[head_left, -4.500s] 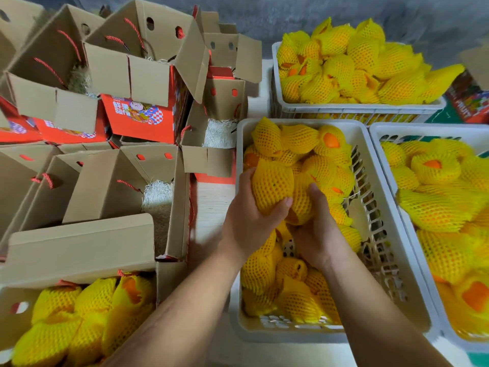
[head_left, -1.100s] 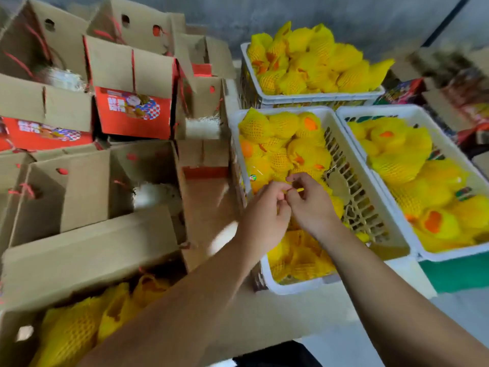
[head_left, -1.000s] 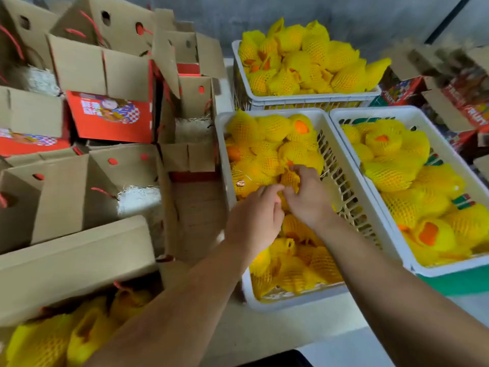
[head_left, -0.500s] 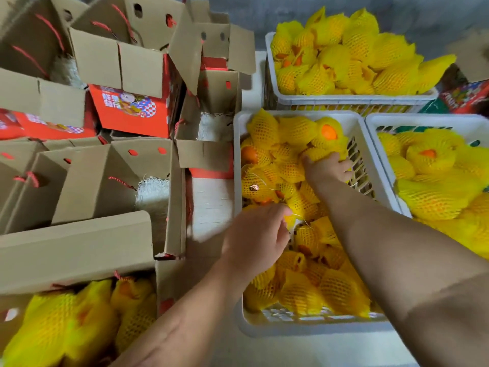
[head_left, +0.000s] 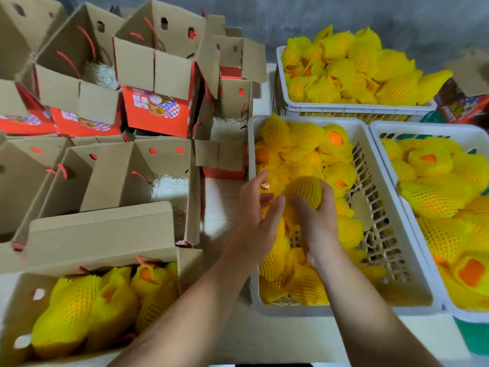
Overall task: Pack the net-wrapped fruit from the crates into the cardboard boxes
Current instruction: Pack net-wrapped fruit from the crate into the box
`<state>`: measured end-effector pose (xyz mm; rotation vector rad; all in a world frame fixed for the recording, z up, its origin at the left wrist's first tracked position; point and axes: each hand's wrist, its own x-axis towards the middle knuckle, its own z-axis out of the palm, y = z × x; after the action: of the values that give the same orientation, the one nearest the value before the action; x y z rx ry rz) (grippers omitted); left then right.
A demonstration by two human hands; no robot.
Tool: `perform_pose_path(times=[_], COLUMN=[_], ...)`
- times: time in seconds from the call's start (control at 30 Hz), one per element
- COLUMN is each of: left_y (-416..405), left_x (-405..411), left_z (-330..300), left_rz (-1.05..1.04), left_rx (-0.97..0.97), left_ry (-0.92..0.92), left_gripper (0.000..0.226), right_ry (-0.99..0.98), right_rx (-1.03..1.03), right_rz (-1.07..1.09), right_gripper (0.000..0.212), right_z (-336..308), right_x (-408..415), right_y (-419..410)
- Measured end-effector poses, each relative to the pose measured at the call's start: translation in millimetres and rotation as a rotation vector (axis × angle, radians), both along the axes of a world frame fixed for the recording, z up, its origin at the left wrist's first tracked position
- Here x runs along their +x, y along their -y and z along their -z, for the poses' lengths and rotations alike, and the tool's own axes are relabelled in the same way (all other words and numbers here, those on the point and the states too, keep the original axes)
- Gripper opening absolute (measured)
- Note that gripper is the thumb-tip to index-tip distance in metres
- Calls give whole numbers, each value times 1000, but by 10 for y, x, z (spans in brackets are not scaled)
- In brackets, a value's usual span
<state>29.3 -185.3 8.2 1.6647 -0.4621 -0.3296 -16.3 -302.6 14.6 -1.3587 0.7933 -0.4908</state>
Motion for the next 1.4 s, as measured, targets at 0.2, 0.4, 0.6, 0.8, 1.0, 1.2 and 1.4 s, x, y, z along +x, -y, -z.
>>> perform_pose_path(times=[0.2, 0.4, 0.6, 0.8, 1.0, 1.2, 1.4], left_y=[-933, -2086, -3205, -4012, -3985, -3935, -4139], left_x=[-321, -277, 19, 139, 125, 124, 68], left_z=[-233, -426, -217, 264, 458, 460, 463], left_rz=[-141, -285, -225, -126, -74, -88, -221], left_rx=[-239, -293, 57, 721, 920, 1022, 627], left_ry=[-211, -223, -74, 355, 579, 647, 494], left_gripper=[37, 42, 32, 23, 28, 27, 30], right_ry=[163, 136, -118, -655, -835, -1007, -674], right_rx=[379, 476, -86, -714, -858, -1040, -1050], right_rz=[-298, -395, -306, -756, -749, -777, -453], right_gripper=[33, 53, 51, 82, 66, 82, 75], right_z=[-335, -387, -275, 129, 138, 190, 262], right_x=[-191, -40, 90, -76, -134, -26, -346], right_y=[-1173, -2203, -2654, -2905, -2945, -3018, -3146])
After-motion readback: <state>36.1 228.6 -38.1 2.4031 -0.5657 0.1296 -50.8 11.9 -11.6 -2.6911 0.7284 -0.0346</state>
